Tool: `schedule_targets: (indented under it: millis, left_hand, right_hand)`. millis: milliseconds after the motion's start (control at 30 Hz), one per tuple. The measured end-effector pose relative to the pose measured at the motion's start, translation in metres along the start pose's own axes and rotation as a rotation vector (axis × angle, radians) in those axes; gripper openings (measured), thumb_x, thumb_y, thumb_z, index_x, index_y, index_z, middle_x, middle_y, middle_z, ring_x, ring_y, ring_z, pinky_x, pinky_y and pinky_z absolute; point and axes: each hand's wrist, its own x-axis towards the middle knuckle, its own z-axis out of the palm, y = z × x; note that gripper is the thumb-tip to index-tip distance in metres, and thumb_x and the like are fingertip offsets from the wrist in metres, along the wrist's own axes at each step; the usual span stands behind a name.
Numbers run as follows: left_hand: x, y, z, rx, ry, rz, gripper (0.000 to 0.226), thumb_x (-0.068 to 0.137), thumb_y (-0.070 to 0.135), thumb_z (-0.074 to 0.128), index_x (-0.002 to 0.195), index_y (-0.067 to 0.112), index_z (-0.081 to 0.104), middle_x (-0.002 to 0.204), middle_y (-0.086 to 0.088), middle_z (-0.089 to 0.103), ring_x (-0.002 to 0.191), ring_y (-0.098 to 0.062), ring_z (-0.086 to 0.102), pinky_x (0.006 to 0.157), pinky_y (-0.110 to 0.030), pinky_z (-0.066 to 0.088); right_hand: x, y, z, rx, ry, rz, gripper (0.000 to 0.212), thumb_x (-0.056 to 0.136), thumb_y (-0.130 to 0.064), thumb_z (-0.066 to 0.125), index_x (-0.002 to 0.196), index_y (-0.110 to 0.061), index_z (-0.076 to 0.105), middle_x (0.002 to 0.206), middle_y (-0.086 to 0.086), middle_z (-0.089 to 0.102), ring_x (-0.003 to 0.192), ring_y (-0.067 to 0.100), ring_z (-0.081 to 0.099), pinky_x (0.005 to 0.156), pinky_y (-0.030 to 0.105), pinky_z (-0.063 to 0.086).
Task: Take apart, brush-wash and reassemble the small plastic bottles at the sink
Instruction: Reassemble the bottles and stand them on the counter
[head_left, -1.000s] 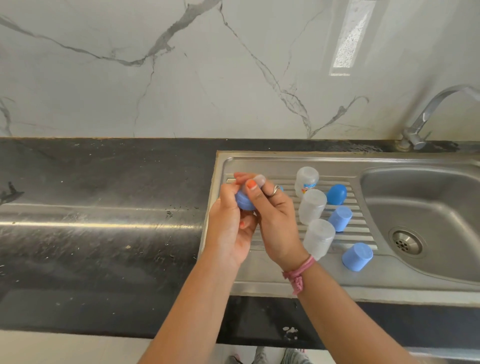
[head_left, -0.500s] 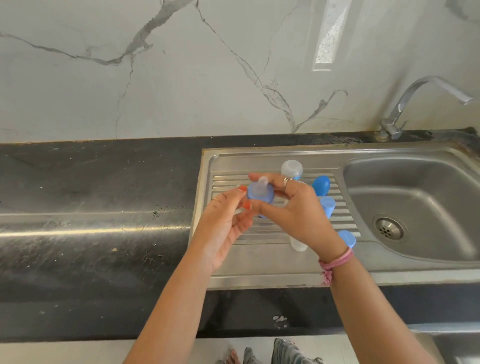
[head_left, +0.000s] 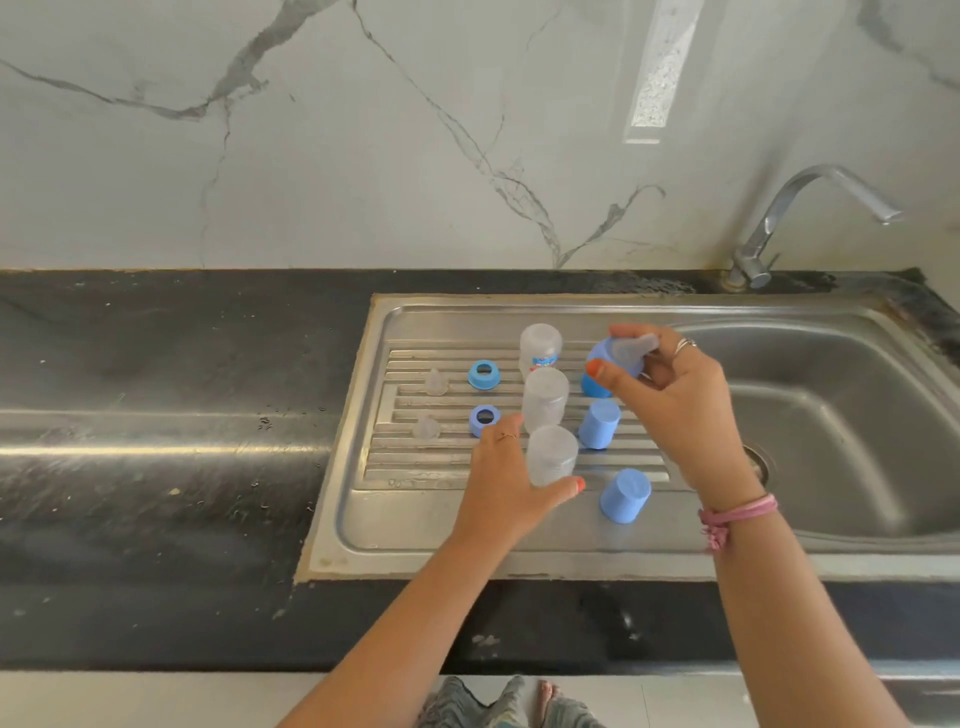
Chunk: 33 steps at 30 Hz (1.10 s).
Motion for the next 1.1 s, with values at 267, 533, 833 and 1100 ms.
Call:
schedule_targets:
  millis: [267,533,833,1100]
  left_hand:
    - [0.010,-0.005,0.027,0.039,0.078,-0.040,0.086,0.068,0.046,0.080,0.136,0.018,0.035,0.135,0.004,0.046,0.116,-0.021,0.054,0.088,-0.034,0.048]
    - [-0.005,0.001,-0.004,-0.097,0.209,0.049,0.056,0.076,0.042,0.078,0.115,0.035,0.039,0.106,0.018,0.051,0.096,-0.006,0.055,0.077,-0.020,0.048]
    - [-0.005,0.000,-0.054,-0.341,0.424,-0.015,0.070,0.075,0.040,0.080,0.131,0.027,0.040,0.120,0.009,0.055,0.104,-0.011,0.059,0.077,-0.017,0.050]
    - [-0.015,0.016,-0.087,-1.312,0.296,-0.247,0.031,0.083,0.028,0.073,0.110,0.018,0.061,0.106,-0.008,0.071,0.085,-0.016,0.073,0.074,-0.029,0.059]
  right_hand:
    - [0.001,0.011,-0.007,0.031,-0.085,0.042,0.035,0.079,-0.021,0.078,0.112,-0.019,0.067,0.100,-0.003,0.073,0.088,0.001,0.068,0.074,0.012,0.049]
    - [0.000,0.006,0.000,0.137,-0.115,0.047,0.028,0.081,-0.016,0.076,0.108,-0.022,0.068,0.096,-0.008,0.073,0.088,-0.005,0.067,0.072,0.008,0.047]
    - [0.002,0.012,0.017,0.152,-0.260,0.091,0.043,0.077,-0.006,0.079,0.115,-0.021,0.067,0.108,-0.003,0.070,0.093,0.008,0.068,0.081,0.015,0.052]
    - [-0.002,0.010,0.036,0.266,-0.338,0.176,0.043,0.078,-0.006,0.076,0.113,-0.027,0.065,0.095,-0.021,0.073,0.080,0.003,0.068,0.074,0.017,0.052]
